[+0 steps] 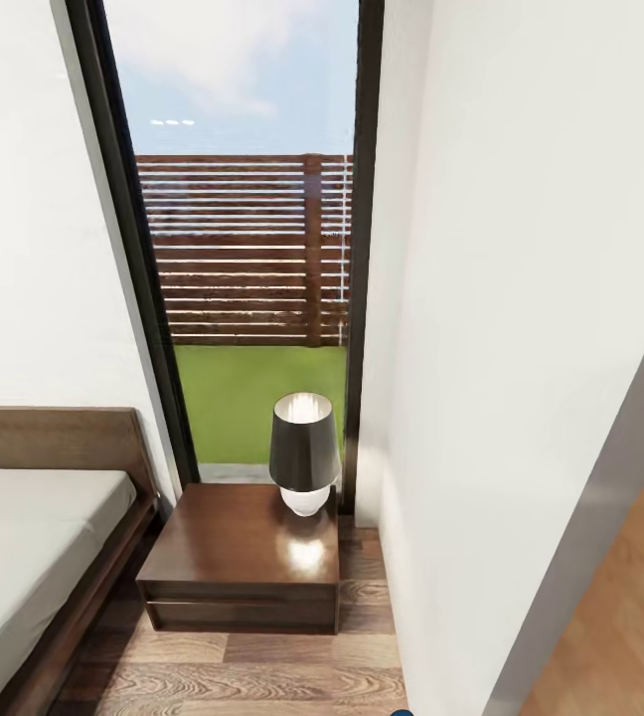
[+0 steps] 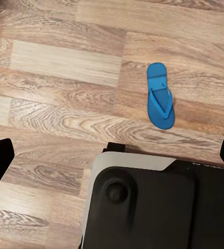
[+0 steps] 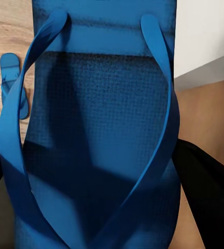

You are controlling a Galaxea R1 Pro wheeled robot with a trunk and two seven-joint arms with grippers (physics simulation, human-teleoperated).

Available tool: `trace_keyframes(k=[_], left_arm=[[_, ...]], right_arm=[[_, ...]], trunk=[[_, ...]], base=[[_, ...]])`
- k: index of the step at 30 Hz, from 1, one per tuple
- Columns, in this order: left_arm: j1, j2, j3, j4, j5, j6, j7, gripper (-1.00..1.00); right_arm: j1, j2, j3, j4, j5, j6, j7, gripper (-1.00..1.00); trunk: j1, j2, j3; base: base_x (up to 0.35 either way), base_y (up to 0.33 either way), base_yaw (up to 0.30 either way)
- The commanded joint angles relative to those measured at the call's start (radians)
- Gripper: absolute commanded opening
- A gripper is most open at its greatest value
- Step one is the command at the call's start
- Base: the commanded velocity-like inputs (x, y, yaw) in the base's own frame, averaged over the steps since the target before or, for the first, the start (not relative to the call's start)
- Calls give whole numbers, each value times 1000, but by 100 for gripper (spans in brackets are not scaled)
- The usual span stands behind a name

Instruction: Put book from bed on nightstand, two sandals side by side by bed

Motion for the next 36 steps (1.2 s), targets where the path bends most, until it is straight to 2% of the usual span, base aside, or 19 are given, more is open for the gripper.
trace_keyframes(k=[1, 27, 36], left_arm=[[0, 0, -9, 1, 6, -3, 5, 100], [0, 0, -9, 1, 5, -3, 5, 100], [0, -2, -9, 1, 5, -2, 5, 100]], right_arm=[[0, 0, 4, 1, 6, -1, -5, -100], [0, 0, 4, 1, 7, -1, -5, -100], [1, 0, 4, 2, 8, -39, -5, -100]], trunk=[[0, -1, 0], [0, -1, 0], [0, -1, 0]], base=[[2, -2, 0], [37, 30, 0], [2, 2, 0]])
